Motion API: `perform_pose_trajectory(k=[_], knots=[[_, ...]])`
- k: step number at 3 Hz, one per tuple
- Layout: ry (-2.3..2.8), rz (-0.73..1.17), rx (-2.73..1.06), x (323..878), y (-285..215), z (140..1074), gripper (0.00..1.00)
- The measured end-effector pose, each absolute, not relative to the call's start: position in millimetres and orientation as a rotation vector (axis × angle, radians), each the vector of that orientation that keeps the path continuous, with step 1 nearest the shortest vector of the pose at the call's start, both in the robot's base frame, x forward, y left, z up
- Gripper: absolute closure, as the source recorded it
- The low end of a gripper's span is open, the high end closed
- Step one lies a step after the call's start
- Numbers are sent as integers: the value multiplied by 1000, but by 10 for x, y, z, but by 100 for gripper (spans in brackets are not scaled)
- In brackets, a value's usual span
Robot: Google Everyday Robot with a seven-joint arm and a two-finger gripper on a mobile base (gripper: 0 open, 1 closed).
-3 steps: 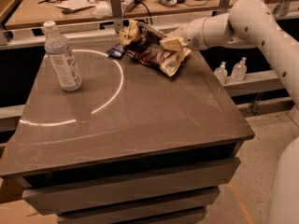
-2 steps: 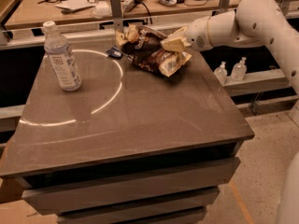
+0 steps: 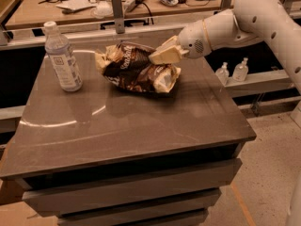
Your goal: Move brown chip bag near blue plastic bottle
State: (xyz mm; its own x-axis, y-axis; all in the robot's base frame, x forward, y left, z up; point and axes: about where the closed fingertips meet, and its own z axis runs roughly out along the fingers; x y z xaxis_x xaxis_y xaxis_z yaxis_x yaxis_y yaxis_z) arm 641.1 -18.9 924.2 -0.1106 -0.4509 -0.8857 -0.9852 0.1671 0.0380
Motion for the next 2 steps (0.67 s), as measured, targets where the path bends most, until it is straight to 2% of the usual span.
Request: perform_pose_trajectory(k=[1, 2], knots=[[1621, 1009, -1488, 6094, 72, 9238, 96], [1580, 1078, -1530, 5988, 248, 9220, 66]])
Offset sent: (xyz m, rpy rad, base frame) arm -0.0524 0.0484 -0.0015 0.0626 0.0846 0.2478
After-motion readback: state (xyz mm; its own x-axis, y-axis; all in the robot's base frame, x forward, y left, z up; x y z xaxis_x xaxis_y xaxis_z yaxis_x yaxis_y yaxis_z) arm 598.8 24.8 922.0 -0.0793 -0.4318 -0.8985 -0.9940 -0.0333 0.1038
